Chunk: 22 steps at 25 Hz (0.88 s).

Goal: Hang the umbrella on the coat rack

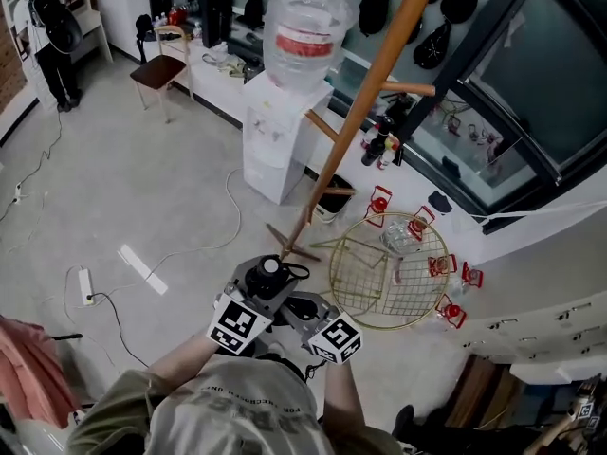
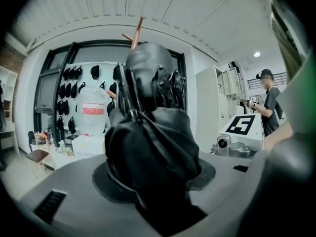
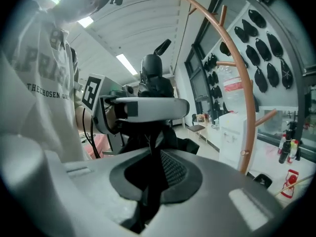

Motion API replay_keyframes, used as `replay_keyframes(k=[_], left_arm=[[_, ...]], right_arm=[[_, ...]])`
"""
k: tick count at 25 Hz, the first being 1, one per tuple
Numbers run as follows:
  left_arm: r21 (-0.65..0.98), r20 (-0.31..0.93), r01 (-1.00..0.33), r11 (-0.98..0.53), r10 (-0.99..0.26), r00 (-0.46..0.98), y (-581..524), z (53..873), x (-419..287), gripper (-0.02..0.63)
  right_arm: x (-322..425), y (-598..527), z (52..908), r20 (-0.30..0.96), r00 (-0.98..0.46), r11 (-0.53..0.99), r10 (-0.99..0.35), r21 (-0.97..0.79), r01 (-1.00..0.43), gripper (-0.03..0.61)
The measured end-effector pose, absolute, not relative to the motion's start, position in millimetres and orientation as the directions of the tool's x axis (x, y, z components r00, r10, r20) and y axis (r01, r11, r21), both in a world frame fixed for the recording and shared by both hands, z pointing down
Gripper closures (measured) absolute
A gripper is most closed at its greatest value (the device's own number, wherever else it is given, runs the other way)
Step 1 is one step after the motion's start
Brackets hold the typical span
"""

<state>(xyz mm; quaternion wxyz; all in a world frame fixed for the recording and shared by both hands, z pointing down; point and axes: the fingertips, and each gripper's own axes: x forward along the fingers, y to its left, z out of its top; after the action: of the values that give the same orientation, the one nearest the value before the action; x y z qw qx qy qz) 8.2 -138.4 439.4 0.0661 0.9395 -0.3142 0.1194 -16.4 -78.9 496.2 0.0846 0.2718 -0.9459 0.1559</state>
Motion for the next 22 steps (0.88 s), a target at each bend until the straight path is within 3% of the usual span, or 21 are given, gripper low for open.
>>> replay_keyframes(k=[10, 22], left_arm=[[0.085, 0.282, -0.532, -0.843, -0.492, 0.824, -156, 467, 16, 0.388], [0.069, 0.286, -0.584, -0.809, -0.545, 0.788, -193, 497, 29, 0.388]], right_arm=[[-12, -97, 521, 0.288, -0.792, 0.743, -0.539, -0.281, -0.607, 0.557], [5, -133, 550, 0.288, -0.811, 0.762, -0.510, -0.286, -0.581, 0.553]])
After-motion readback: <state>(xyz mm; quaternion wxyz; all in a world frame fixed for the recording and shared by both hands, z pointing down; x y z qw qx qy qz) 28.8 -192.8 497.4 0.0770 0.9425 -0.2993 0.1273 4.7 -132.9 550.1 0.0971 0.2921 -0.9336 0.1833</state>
